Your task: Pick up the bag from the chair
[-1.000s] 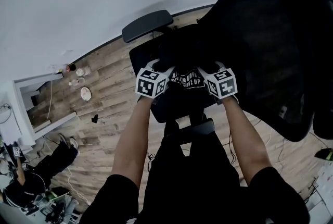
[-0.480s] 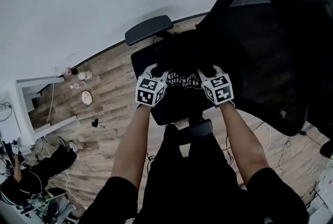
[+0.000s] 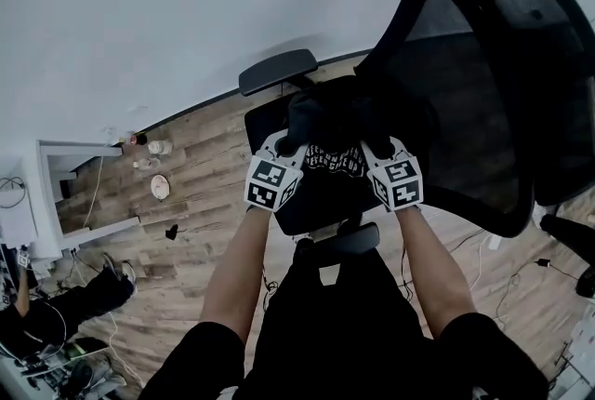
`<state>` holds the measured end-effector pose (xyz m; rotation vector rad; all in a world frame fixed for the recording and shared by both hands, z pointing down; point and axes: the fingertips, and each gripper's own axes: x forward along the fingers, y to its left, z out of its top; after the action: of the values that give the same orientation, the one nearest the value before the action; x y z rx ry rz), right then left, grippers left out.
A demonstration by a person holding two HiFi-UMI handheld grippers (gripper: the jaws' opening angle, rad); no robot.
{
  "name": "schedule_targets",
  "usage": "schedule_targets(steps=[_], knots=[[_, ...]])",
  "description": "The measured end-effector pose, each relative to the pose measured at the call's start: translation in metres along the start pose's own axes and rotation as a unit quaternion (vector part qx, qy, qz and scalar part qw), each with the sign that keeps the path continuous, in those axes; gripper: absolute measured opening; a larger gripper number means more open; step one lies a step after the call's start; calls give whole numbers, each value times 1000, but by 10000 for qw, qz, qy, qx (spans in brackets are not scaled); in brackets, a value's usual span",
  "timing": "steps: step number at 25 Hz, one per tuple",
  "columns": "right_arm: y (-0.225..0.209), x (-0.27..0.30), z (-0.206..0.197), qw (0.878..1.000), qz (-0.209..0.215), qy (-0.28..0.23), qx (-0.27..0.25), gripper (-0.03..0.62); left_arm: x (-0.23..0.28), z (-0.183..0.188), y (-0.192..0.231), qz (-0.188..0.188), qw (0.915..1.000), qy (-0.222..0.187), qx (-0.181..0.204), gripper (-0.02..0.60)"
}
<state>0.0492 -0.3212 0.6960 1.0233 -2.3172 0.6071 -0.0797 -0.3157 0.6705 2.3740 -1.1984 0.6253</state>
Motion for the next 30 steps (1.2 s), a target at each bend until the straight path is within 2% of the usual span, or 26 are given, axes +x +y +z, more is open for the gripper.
schedule_targets(steps=[9, 17, 21, 25, 30], knots=[[22, -51, 54, 9984, -6, -562, -82, 48, -53, 60, -14, 90, 9980, -593, 206, 41], [41, -103, 142, 9901, -82, -1334, -438, 48, -118, 139, -24, 301, 9868, -1521, 474, 40], [48, -125, 186, 9819, -87, -1788, -616, 46, -145, 182, -24, 454, 9777, -1951, 633, 40], [56, -153, 233, 9702, -131, -2296, -763, 46, -173, 230, -28, 600, 9642, -2433, 870, 40], [73, -194, 282, 9544, -147, -2840, -911, 44, -215, 280, -37, 765, 9480, -2928, 986, 40]])
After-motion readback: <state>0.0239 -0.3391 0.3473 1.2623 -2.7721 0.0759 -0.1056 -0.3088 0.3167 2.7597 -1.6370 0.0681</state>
